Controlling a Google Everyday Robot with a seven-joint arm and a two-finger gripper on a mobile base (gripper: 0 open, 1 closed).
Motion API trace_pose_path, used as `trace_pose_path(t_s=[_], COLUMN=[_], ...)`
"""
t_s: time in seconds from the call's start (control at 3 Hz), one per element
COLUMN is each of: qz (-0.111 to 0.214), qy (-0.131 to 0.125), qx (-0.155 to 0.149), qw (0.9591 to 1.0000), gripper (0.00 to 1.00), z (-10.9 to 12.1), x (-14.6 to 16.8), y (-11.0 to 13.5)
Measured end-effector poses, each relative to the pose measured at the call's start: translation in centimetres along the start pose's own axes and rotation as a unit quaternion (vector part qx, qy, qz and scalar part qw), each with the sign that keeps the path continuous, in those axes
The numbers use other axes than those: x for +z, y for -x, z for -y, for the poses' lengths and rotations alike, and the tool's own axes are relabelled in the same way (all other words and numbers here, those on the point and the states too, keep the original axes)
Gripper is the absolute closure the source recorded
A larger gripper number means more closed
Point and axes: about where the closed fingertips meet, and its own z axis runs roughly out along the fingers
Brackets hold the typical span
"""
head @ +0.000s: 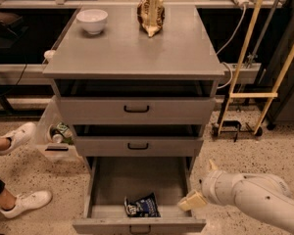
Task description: Place blue chip bag into bottom drawer
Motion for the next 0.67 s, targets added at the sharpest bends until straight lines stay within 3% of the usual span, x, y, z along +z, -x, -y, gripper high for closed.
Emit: trace_pose_path(t_s=[0.33, 0.67], qz=[-0.006, -0.005], qy=[-0.027, -0.027], qx=[-0.018, -0.018], qw=[0.9995, 0.9995], gripper=[0.00, 0.00], z=[0.88, 0.89], x=[-2.88, -2.87], y=[1.55, 1.57])
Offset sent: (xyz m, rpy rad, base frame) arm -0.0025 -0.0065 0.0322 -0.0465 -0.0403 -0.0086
